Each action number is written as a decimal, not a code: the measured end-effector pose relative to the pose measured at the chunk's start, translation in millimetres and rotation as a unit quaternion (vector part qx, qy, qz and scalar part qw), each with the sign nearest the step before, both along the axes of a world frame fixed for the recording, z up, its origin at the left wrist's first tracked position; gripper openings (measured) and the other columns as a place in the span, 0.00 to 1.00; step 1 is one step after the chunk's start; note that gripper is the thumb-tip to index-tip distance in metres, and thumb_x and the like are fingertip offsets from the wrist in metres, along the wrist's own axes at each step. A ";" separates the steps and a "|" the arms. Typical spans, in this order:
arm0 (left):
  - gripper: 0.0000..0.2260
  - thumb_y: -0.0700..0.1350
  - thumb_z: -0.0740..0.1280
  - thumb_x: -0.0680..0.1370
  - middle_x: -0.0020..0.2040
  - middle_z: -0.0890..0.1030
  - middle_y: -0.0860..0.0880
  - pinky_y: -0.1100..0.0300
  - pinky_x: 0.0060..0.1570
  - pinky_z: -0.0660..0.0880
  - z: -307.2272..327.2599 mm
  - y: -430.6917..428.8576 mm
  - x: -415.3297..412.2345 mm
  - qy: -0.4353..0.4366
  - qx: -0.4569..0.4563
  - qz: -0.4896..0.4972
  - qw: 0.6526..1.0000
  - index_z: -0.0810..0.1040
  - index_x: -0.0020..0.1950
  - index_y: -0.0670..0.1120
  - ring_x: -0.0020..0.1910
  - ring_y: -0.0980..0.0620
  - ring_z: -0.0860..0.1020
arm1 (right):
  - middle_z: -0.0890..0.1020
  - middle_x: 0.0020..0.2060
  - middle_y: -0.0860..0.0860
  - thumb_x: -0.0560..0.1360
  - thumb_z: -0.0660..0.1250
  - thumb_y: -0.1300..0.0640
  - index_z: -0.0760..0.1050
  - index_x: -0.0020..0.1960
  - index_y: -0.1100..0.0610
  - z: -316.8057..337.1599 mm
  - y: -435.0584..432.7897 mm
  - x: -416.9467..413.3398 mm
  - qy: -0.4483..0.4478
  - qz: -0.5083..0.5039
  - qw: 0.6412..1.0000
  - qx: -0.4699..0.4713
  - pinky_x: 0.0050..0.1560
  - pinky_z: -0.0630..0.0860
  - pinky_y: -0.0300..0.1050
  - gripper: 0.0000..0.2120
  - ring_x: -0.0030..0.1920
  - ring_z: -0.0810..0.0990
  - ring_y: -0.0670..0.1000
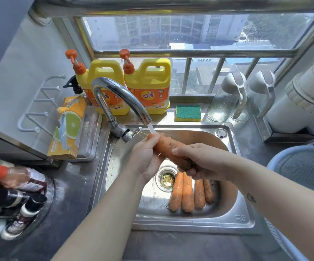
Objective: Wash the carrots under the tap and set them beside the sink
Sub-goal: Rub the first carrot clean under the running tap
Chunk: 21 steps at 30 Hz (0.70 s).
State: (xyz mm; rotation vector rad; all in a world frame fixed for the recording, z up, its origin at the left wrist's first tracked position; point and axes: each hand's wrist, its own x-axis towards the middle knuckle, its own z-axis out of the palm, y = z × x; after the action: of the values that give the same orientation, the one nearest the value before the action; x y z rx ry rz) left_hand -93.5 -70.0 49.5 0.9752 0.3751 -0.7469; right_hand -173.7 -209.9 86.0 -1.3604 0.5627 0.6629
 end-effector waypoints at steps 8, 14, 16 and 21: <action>0.09 0.38 0.57 0.85 0.52 0.79 0.39 0.48 0.59 0.77 -0.5 11.7 -3.3 0.017 -0.093 -0.023 0.995 0.73 0.60 0.35 0.54 0.45 0.78 | 0.75 0.36 0.56 0.79 0.67 0.49 0.73 0.52 0.56 0.1 -4.0 -1.1 0.005 -0.015 1.000 0.015 0.27 0.64 0.34 0.11 0.28 0.67 0.47; 0.12 0.42 0.58 0.86 0.56 0.79 0.39 0.48 0.52 0.79 -1.0 4.1 0.9 0.027 -0.050 0.013 0.998 0.73 0.60 0.34 0.56 0.43 0.79 | 0.75 0.36 0.56 0.79 0.67 0.51 0.73 0.50 0.57 -1.9 -1.9 -0.6 0.000 -0.005 1.000 0.004 0.27 0.64 0.35 0.09 0.28 0.67 0.47; 0.12 0.38 0.57 0.85 0.59 0.77 0.37 0.47 0.61 0.76 -0.8 11.9 0.8 0.035 -0.103 -0.009 0.994 0.72 0.64 0.33 0.60 0.43 0.77 | 0.75 0.36 0.57 0.79 0.67 0.50 0.74 0.52 0.57 -1.4 -5.2 0.1 0.008 -0.019 1.000 0.022 0.27 0.64 0.35 0.10 0.28 0.67 0.47; 0.11 0.43 0.58 0.86 0.53 0.80 0.39 0.49 0.48 0.80 -3.5 -5.4 1.9 -0.009 0.012 0.015 1.000 0.75 0.55 0.37 0.51 0.45 0.80 | 0.76 0.36 0.56 0.79 0.67 0.49 0.72 0.51 0.56 -5.0 -2.4 2.1 0.000 -0.001 1.000 0.000 0.27 0.64 0.35 0.10 0.28 0.67 0.47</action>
State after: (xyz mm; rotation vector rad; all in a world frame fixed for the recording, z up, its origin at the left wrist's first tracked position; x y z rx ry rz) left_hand -91.6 -75.4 46.0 0.9959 0.3835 -0.7072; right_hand -171.6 -212.3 80.9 -1.3587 0.5651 0.6613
